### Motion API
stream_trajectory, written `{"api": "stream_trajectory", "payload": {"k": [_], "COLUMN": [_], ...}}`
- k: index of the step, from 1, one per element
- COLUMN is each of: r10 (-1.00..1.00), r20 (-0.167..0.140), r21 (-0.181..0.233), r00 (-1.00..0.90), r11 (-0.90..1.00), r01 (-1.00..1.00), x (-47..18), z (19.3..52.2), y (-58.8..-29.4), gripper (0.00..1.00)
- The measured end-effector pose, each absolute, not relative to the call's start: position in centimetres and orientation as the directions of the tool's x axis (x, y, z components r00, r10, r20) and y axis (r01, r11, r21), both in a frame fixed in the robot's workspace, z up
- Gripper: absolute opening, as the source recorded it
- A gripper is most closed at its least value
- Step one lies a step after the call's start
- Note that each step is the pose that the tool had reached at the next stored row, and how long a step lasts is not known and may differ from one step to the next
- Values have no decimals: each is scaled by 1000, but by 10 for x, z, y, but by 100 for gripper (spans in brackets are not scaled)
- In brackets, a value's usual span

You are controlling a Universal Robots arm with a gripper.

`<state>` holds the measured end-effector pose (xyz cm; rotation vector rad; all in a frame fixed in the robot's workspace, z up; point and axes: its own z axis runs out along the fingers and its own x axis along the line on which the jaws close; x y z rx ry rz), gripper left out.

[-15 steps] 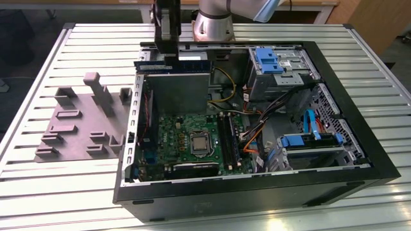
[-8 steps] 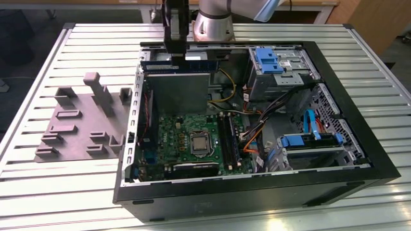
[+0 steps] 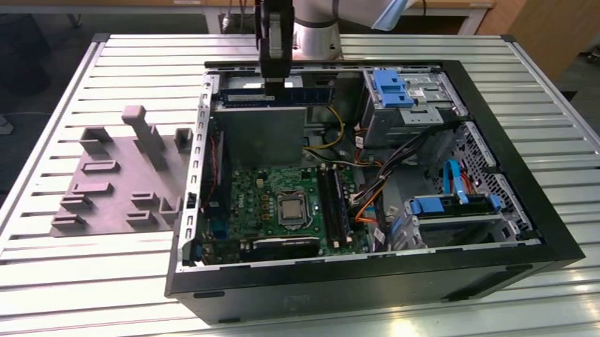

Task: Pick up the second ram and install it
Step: 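Pick up the second ram and move it above second insertion slot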

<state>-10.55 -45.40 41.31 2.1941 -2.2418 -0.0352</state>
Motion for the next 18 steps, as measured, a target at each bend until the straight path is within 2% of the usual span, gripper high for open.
{"api": "stream_trajectory", "payload": {"k": [18], "r10": [-1000], "r20": [-12], "r21": [19], "r00": [-22], "r11": [21], "r01": [-1000], "x": [-93], "z": [405], "y": [-454], "gripper": [11]}}
